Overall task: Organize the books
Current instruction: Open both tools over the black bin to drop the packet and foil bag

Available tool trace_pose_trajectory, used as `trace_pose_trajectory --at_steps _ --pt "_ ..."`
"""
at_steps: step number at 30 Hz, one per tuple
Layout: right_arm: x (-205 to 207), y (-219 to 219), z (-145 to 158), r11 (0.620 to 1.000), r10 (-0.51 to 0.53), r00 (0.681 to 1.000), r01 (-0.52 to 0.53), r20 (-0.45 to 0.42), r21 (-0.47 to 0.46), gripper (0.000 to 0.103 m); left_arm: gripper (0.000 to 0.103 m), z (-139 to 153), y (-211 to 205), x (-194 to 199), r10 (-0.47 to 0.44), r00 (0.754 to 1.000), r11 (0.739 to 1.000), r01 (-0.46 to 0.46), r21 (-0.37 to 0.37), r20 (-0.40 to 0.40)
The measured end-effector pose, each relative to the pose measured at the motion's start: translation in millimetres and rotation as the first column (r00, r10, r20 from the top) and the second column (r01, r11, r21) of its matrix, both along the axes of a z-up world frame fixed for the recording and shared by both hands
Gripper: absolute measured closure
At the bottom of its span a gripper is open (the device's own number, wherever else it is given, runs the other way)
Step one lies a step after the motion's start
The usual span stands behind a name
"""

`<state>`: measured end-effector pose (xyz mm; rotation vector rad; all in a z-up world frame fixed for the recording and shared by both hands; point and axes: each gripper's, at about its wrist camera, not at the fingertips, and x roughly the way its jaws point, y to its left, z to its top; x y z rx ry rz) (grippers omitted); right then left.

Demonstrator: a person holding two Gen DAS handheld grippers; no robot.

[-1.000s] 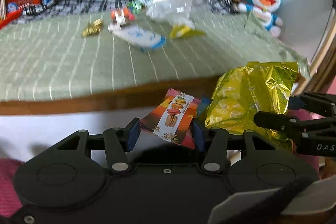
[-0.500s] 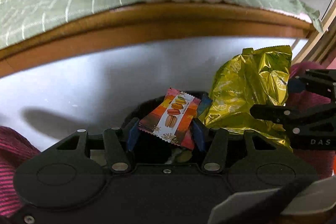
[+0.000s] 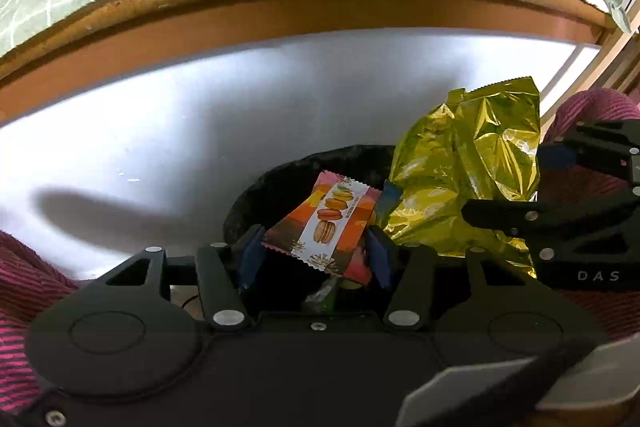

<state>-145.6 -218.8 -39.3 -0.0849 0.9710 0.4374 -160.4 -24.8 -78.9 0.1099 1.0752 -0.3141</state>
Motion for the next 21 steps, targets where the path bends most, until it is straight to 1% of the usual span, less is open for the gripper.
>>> trace_pose_trajectory --at_steps 8,9,10,12,13,15,17,21 --pt "4.7 1.9 -1.1 1.0 0.005 1.0 -0.005 -0.005 0.001 0.037 0.05 -2.6 -3.2 1.8 -0.003 1.0 1.0 0.003 0.009 -0.008" --pt "5.0 1.9 -1.2 1.0 0.004 1.0 -0.004 -0.005 0.001 0.035 0.05 -2.6 -3.3 1.5 -0.003 1.0 1.0 0.003 0.008 -0.007" --pt "5.1 1.9 -1.1 1.0 0.003 1.0 -0.003 -0.004 0.001 0.03 0.05 -2.7 -3.2 1.5 -0.003 1.0 1.0 0.003 0.008 -0.007" --pt "5.9 1.7 -1.1 1.0 0.001 1.0 -0.001 -0.004 0.007 0.028 0.048 -2.8 -3.1 1.5 -0.003 1.0 1.0 0.003 0.007 -0.007" --pt "5.1 -0.3 -0.8 1.0 0.0 1.0 0.0 -0.003 0.008 0.026 0.047 -2.8 -3.2 1.5 -0.002 1.0 1.0 0.002 0.007 -0.007" --pt "4.7 -1.3 -0.5 1.0 -0.002 1.0 0.002 -0.003 0.012 0.022 0.04 -3.6 -3.8 1.6 -0.002 1.0 1.0 0.002 0.003 -0.005" --pt "4.6 -1.2 -0.3 1.0 -0.006 1.0 0.006 -0.002 0.015 0.02 0.032 -3.0 -3.6 1.8 -0.003 1.0 1.0 0.003 -0.002 -0.001" --pt "4.1 -2.6 0.9 1.0 -0.013 1.0 0.013 0.003 0.018 0.019 0.027 -0.4 -2.2 2.3 0.001 1.0 1.0 -0.001 -0.011 0.001"
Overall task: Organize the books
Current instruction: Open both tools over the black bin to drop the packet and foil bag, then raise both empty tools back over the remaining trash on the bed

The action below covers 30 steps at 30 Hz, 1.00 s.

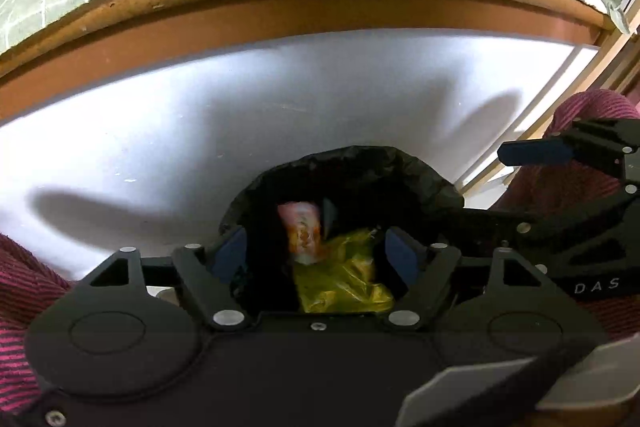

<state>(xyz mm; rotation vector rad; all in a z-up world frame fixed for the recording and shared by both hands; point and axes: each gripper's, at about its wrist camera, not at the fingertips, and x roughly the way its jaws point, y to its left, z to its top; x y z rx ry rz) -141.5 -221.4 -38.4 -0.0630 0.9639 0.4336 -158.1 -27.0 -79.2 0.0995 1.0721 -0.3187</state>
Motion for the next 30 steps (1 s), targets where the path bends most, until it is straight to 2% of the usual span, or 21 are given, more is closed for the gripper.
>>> trace_pose_trajectory --at_steps 9,15,22,30 --pt "-1.8 -0.2 4.6 1.0 -0.009 1.0 0.009 0.02 0.004 0.019 0.023 5.9 0.4 -2.8 0.009 1.0 1.0 -0.009 -0.002 0.018" --pt "-3.6 -1.5 15.8 1.0 -0.004 0.998 0.004 0.062 0.006 0.019 0.02 20.3 2.4 -4.3 0.013 0.998 1.0 -0.013 -0.007 0.055" --pt "0.2 -5.1 43.5 0.999 -0.008 0.99 0.002 0.139 0.038 0.018 0.018 49.2 7.8 -2.5 0.013 0.993 0.999 -0.009 -0.034 0.12" --pt "13.4 -9.5 80.4 0.997 -0.014 0.968 -0.004 0.25 0.073 0.018 0.016 89.6 10.8 7.3 0.019 0.972 0.998 -0.004 -0.064 0.233"
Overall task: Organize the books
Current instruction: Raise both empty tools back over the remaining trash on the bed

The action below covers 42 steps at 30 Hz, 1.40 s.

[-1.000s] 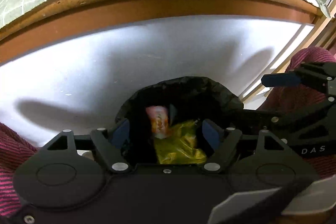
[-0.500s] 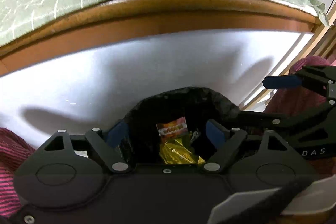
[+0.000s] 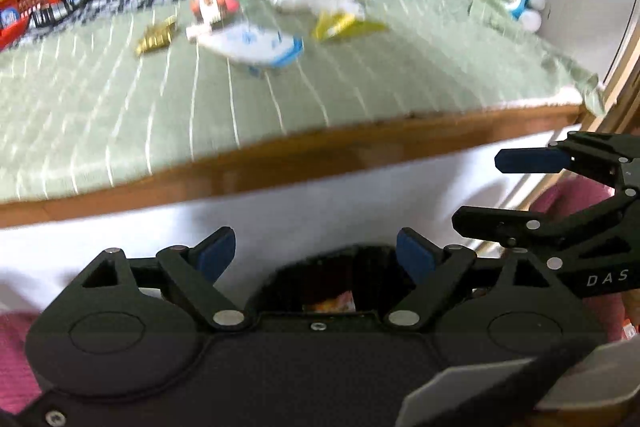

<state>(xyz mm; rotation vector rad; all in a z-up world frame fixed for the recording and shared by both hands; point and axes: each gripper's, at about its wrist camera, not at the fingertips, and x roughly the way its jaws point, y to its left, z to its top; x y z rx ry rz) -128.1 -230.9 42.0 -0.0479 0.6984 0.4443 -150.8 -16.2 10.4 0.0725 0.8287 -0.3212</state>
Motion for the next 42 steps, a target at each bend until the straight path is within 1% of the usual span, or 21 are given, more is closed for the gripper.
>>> trace_pose_trajectory --at_steps 7,12,20,26,28,30,32,35,37,39,41,42 --pt "18.2 -4.4 20.4 1.0 -0.015 0.996 0.014 0.083 0.018 0.016 0.012 32.2 -3.4 19.0 0.02 0.994 1.0 -0.021 0.004 0.112" --pt "34.8 -6.5 29.9 0.998 -0.054 0.99 0.051 0.134 0.027 0.016 0.01 47.1 2.5 43.7 0.059 0.984 0.998 -0.056 -0.021 0.167" --pt "72.8 -10.9 33.3 0.988 -0.155 0.971 0.147 0.182 0.056 0.015 0.008 52.5 6.8 81.5 0.135 0.964 0.991 -0.131 -0.032 0.231" --pt "103.5 -17.1 30.9 0.974 -0.226 0.955 0.214 0.195 0.081 0.012 0.007 46.3 17.7 111.3 0.211 0.941 0.978 -0.204 -0.053 0.266" --pt "112.9 -18.8 28.1 0.968 -0.249 0.947 0.237 0.203 0.083 0.01 0.007 41.5 23.4 117.6 0.234 0.934 0.972 -0.224 -0.069 0.269" --pt "123.2 -20.7 24.3 0.964 -0.265 0.945 0.253 0.193 0.084 0.009 0.007 34.6 28.5 122.7 0.257 0.933 0.966 -0.241 -0.094 0.253" --pt "132.7 -21.7 19.4 0.958 -0.282 0.944 0.268 0.169 0.098 0.009 0.007 27.5 33.7 126.2 0.27 0.937 0.96 -0.245 -0.132 0.221" --pt "143.4 -22.8 11.6 0.95 -0.298 0.947 0.282 0.117 0.133 0.009 0.007 17.0 37.9 128.8 0.266 0.948 0.951 -0.229 -0.21 0.173" --pt "145.5 -21.7 6.3 0.95 -0.286 0.954 0.271 0.087 0.157 0.009 0.007 12.1 38.4 126.3 0.276 0.949 0.938 -0.231 -0.256 0.153" --pt "141.7 -17.0 -0.9 0.958 -0.25 0.965 0.235 0.076 0.163 0.009 0.007 6.0 37.3 119.4 0.294 0.945 0.922 -0.241 -0.302 0.145" --pt "137.5 -8.7 -5.9 0.969 -0.221 0.971 0.208 0.09 0.136 0.009 0.007 -0.1 36.0 115.8 0.3 0.942 0.918 -0.242 -0.315 0.149" --pt "136.6 -4.8 -7.1 0.972 -0.212 0.973 0.199 0.096 0.122 0.011 0.008 -2.3 35.5 116.2 0.309 0.939 0.916 -0.253 -0.311 0.148"
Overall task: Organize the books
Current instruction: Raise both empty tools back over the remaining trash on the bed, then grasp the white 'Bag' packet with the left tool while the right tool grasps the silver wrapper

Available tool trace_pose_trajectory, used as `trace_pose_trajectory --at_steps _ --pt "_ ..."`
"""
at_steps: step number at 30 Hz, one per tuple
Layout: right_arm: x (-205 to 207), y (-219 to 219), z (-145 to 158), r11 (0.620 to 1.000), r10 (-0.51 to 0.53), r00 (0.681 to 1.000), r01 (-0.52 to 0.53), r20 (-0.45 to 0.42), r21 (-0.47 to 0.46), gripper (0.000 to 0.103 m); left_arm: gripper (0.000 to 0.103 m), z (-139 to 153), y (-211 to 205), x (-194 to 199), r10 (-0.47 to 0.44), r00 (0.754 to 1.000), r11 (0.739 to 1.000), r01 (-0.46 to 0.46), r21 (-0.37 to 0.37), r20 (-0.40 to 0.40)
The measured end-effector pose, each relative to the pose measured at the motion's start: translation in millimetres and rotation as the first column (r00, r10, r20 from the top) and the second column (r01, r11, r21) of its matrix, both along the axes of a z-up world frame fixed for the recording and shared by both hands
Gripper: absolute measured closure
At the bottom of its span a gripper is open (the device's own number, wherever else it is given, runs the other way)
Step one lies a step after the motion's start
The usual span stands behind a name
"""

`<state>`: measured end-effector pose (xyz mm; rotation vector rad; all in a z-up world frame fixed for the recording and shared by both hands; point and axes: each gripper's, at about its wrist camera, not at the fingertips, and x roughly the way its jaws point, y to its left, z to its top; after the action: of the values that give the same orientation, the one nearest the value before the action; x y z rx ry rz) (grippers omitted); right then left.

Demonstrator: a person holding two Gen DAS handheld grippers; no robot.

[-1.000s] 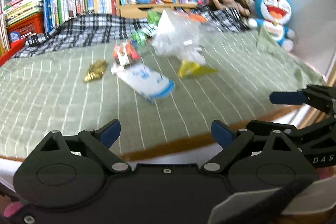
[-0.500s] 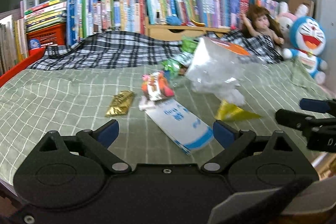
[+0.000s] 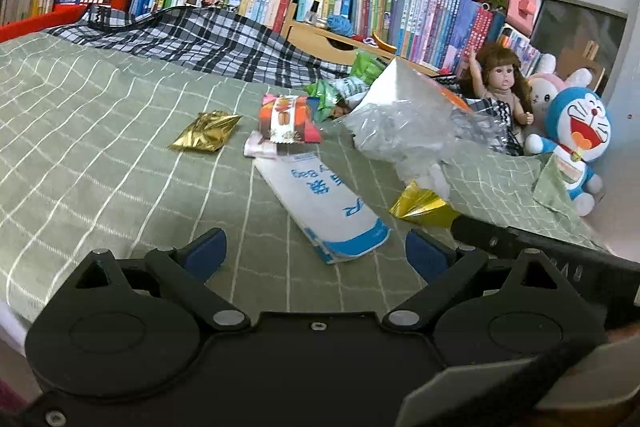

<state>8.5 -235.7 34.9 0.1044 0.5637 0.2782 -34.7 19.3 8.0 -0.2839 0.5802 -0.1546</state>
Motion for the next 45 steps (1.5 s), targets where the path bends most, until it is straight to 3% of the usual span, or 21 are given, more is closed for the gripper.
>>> trace_pose_trajectory --at_steps 2,5,6,9,11,13,14,18,25,30,31,32,34,38,40,45 --pt "-0.4 5.3 -0.6 1.0 0.01 1.0 -0.01 0.006 -0.011 0.015 0.016 -0.3 -0.1 3.3 0.026 1.0 1.0 -0.026 -0.005 -0.013" --pt "1.1 13.4 0.2 0.999 0.02 0.999 -0.019 0.029 -0.031 0.023 0.033 2.6 7.9 13.1 0.077 0.996 0.993 -0.08 -0.083 -0.035" --pt "1.7 17.7 0.2 0.999 0.023 0.999 -0.021 0.041 -0.047 0.027 0.033 3.5 9.5 17.6 0.087 0.995 0.991 -0.091 -0.1 -0.046" --pt "5.5 27.6 0.0 0.996 0.041 0.997 -0.037 0.059 -0.076 0.037 0.033 2.3 13.5 31.4 0.097 0.993 0.984 -0.105 -0.144 -0.066" --pt "10.3 33.7 -1.6 0.995 0.053 0.997 -0.048 0.059 -0.083 0.047 0.027 -0.7 13.0 41.3 0.093 0.993 0.98 -0.105 -0.167 -0.079" --pt "13.9 36.4 -3.6 0.996 0.042 0.998 -0.038 0.055 -0.08 0.074 0.022 -0.5 11.7 46.9 0.104 0.992 0.977 -0.116 -0.178 -0.078" --pt "13.9 36.0 -4.5 0.997 0.027 0.998 -0.023 0.053 -0.073 0.08 0.02 -0.4 11.1 49.0 0.104 0.991 0.976 -0.118 -0.186 -0.082" --pt "4.9 26.7 -6.0 0.998 -0.012 0.997 0.017 0.073 -0.056 0.084 0.012 -1.0 8.8 50.9 0.12 0.99 0.968 -0.135 -0.211 -0.08" --pt "-10.3 -1.6 -2.1 0.993 -0.085 0.992 0.092 0.088 -0.077 0.084 0.006 3.1 -20.0 64.9 0.116 0.99 0.991 -0.12 -0.052 -0.081" --pt "-15.2 -17.7 -4.4 0.99 -0.125 0.99 0.129 0.065 -0.058 0.084 0.009 0.5 -45.3 73.3 0.099 0.993 0.993 -0.094 0.075 -0.063" --pt "-15.6 -18.8 -5.1 0.99 -0.128 0.99 0.132 0.06 -0.056 0.084 0.014 -0.9 -49.9 74.0 0.099 0.993 0.99 -0.093 0.103 -0.058" --pt "-16.2 -19.7 -5.8 0.99 -0.131 0.99 0.134 0.057 -0.054 0.084 0.027 -2.1 -54.2 73.5 0.101 0.994 0.986 -0.094 0.136 -0.047" --pt "-17.5 -19.9 -6.5 0.989 -0.132 0.99 0.135 0.057 -0.052 0.084 0.042 -3.4 -59.5 70.1 0.102 0.994 0.978 -0.095 0.188 -0.029" --pt "-18.4 -21.3 -6.2 0.989 -0.139 0.988 0.142 0.072 -0.034 0.069 0.056 2.3 -53.4 58.7 0.056 0.998 0.985 -0.054 0.164 -0.005" --pt "-16.8 -20.9 -5.9 0.99 -0.139 0.987 0.142 0.08 -0.025 0.05 0.057 5.8 -49.2 51.3 0.03 1.0 0.986 -0.028 0.162 -0.008" --pt "-11.6 -13.6 -5.2 0.993 -0.111 0.988 0.113 0.104 -0.016 0.036 0.05 8.6 -39.3 32.3 -0.034 0.999 0.985 0.036 0.171 -0.016"
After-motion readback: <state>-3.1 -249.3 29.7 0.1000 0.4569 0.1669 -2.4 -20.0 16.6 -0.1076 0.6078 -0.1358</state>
